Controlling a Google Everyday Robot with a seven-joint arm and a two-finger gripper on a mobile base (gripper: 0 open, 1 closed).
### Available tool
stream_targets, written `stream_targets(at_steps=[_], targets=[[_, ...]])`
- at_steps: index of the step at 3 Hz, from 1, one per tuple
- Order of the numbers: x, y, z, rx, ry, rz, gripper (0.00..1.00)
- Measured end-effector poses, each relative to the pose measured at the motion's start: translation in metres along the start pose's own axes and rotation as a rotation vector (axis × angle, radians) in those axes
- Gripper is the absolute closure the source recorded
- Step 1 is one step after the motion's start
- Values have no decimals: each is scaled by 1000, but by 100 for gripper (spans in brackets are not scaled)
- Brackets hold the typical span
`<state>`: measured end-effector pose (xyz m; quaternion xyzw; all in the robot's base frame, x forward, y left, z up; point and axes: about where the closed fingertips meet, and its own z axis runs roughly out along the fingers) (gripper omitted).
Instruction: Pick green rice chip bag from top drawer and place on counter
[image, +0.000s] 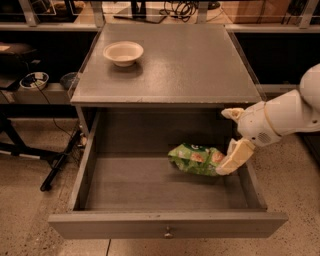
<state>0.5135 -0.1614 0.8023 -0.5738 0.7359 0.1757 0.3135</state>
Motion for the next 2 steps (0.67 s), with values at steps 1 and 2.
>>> stream_targets(at_steps=[1,2], targets=[[5,-2,17,-12,8,6,0],[23,-5,41,-29,41,36,0]])
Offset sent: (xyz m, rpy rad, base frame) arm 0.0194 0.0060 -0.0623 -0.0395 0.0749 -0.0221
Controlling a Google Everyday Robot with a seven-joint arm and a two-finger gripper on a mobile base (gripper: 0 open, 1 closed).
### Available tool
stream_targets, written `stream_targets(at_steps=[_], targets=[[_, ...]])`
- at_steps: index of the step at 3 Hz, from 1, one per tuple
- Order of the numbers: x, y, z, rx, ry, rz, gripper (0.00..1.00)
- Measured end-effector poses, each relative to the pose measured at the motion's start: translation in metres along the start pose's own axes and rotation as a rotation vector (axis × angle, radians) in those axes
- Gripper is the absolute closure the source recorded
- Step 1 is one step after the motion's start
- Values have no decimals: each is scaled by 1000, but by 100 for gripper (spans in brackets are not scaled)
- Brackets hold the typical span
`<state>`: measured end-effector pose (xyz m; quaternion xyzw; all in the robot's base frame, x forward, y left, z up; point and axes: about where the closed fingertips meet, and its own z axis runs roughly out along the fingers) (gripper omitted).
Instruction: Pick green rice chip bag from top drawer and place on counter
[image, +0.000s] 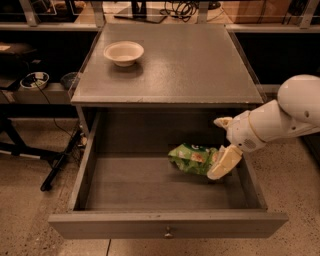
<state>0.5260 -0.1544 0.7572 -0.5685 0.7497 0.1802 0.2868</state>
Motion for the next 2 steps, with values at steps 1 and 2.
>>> stream_targets(at_steps=[1,2], targets=[[13,-1,12,-9,21,25,0],[31,2,29,-40,40,69,0]])
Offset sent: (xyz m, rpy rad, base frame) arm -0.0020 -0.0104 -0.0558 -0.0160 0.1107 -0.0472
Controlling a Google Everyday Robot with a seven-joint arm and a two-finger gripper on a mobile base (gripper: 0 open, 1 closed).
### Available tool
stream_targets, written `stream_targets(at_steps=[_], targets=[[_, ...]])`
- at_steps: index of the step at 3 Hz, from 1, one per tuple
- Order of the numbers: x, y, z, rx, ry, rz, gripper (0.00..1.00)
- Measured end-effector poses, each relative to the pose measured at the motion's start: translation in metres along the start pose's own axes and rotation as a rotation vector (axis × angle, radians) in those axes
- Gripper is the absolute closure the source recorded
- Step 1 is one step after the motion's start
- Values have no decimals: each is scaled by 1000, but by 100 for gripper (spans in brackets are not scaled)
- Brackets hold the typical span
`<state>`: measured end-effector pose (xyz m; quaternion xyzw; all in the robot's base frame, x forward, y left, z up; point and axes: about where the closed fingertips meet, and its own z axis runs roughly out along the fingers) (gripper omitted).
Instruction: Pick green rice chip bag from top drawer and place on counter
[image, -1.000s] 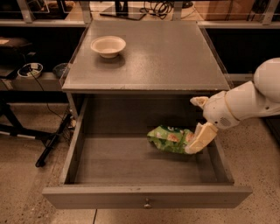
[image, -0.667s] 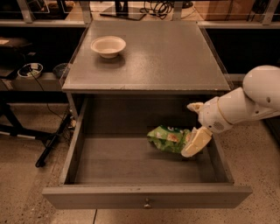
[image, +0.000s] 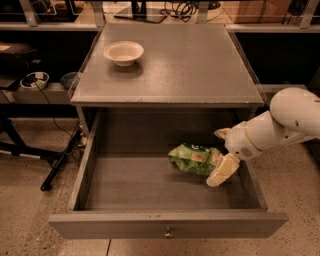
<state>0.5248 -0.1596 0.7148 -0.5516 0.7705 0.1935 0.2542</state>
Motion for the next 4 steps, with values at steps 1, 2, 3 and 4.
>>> stream_targets(at_steps=[1,2,3,4], targets=[[11,1,11,-21,11,26,0],[20,0,27,-42,24,53,0],[22,-2,37,-55,29,62,0],[24,-7,47,-73,40,69,4]])
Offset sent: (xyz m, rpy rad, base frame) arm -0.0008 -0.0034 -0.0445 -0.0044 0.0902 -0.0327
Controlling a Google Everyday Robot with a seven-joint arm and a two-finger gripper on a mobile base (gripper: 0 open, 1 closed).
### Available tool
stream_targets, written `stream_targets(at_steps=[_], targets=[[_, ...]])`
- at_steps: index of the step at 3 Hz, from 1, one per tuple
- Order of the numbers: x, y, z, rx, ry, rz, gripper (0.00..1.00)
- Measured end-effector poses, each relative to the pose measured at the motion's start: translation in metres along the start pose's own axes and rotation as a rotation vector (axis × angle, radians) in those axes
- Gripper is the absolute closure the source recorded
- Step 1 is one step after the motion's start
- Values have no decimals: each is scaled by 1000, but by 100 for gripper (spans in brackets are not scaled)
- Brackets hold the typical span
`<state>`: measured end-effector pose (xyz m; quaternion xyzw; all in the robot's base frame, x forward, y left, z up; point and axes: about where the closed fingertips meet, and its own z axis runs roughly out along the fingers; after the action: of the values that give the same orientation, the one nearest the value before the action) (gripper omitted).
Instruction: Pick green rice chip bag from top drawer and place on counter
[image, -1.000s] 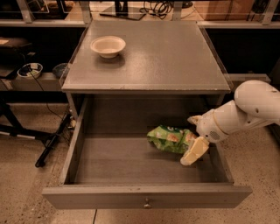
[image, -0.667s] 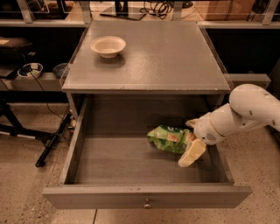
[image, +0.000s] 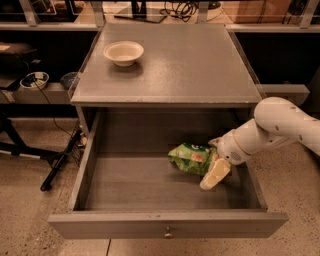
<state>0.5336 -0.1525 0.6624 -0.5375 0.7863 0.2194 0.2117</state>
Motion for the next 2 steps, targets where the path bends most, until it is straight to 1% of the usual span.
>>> stream_targets(at_steps=[1,2], targets=[[0,-4,3,-14,4,0,27],[0,-4,4,-14,4,0,58]])
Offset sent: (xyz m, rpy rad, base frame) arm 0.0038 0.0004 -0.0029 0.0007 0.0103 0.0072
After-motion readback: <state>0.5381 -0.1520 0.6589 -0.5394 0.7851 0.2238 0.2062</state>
